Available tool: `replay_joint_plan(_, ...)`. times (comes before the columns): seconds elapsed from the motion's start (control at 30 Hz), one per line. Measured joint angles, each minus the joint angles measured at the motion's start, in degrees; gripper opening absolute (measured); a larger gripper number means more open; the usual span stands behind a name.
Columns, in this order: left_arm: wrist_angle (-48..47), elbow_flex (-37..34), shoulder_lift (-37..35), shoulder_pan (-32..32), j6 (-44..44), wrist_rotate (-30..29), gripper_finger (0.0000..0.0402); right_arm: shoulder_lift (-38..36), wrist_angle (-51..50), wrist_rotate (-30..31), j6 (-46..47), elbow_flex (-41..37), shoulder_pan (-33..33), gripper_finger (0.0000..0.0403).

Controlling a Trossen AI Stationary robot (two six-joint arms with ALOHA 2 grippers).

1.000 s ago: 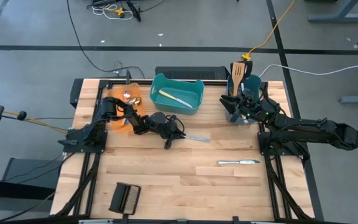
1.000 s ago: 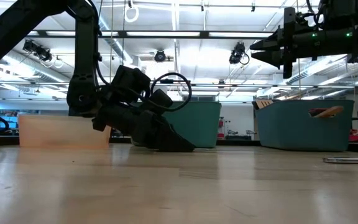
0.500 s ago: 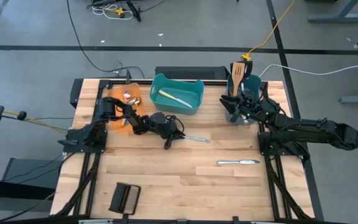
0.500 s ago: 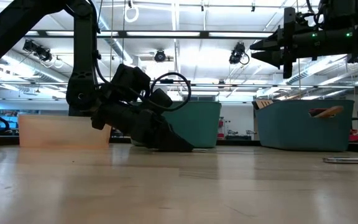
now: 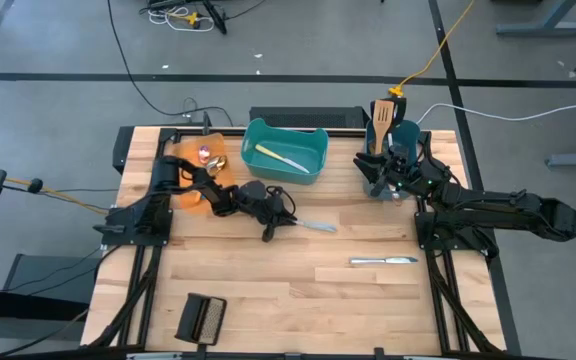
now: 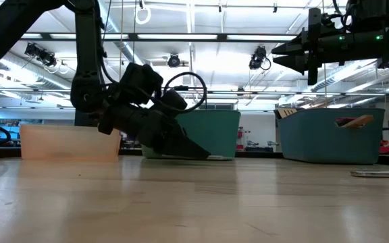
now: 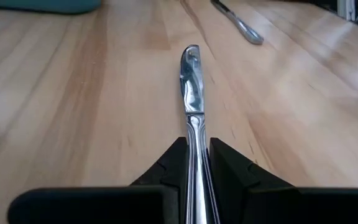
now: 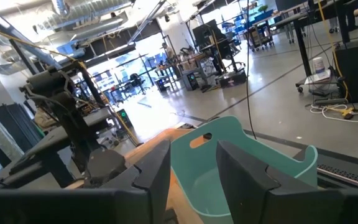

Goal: Pick & Place Kitchen Items
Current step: Put the silver knife into the green bin

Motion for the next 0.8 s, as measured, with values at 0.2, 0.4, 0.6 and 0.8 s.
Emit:
replay_joint_plan(0.2, -0.3, 0.1, -1.1, 0.0, 0.1, -0.2, 0.0056, 0.0, 0.0, 0.0, 0.0, 0.0, 0.0, 0.0141)
replay_joint_plan(0.4, -0.4, 0.1, -1.2, -0.7, -0.1, -0.3, 0.0056, 0.0, -0.1, 0.0, 0.0, 0.0, 0.0, 0.0141)
replay_joint_plan(0.6, -2.1, 0.1, -5.0, -1.2, -0.2, -0.5, 0.0056, 0.0, -0.1, 0.0, 0.0, 0.0, 0.0, 0.0141)
replay_joint_plan(0.8, -10.5, 0.2, -12.1, -1.0, 2.7, -2.3, 0.0056, 0.0, -0.1, 0.0, 0.0, 0.0, 0.0, 0.0141)
